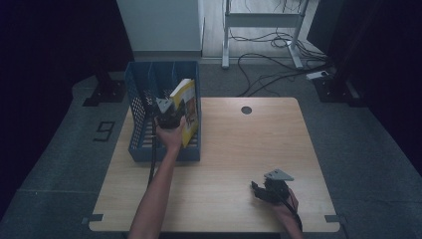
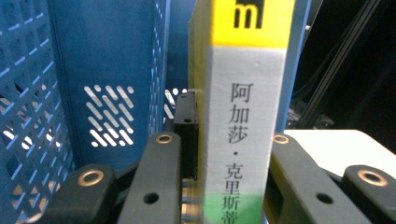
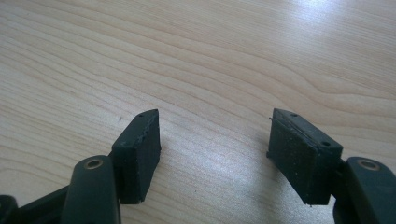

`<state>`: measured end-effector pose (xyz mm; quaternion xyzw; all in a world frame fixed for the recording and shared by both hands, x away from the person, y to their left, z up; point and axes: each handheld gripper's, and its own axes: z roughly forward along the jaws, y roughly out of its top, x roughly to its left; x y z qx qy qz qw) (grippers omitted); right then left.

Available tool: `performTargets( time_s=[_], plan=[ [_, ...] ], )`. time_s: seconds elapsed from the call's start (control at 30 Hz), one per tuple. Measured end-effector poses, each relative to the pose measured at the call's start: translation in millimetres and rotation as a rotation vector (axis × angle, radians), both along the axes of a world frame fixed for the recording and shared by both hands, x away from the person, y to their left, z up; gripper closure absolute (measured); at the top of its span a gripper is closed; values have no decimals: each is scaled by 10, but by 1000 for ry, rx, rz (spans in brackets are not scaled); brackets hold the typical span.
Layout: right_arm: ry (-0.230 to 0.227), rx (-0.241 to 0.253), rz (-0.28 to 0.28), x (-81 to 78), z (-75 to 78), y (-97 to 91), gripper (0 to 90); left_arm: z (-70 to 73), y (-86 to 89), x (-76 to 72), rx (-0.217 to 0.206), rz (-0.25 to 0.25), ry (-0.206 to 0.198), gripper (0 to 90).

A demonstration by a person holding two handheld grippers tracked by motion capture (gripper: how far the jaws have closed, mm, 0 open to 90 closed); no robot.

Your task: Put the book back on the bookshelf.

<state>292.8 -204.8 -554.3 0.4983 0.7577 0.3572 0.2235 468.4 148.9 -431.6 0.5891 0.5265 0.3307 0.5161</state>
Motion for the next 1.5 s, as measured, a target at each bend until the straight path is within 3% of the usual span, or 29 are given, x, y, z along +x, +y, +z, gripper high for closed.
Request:
performTargets(
  time_s=[0.37,0.5,0.73,1.13,1.5],
  plan=[
    [-1,-2,-1,0,0,1,334,-34,-12,-32,-3,-11,-5,752],
    [-1,-2,0,0,0,2,334,-44,-26,-90,14,-19,4,749],
    [0,-1,-5,7,1,5,333,-64,4,-212,-1,-52,22,735],
    [1,-2,-5,11,1,10,333,-116,81,-394,-5,-61,39,727],
    [1,-1,-6,11,1,9,332,-92,55,-398,-1,-72,51,709]
  ],
)
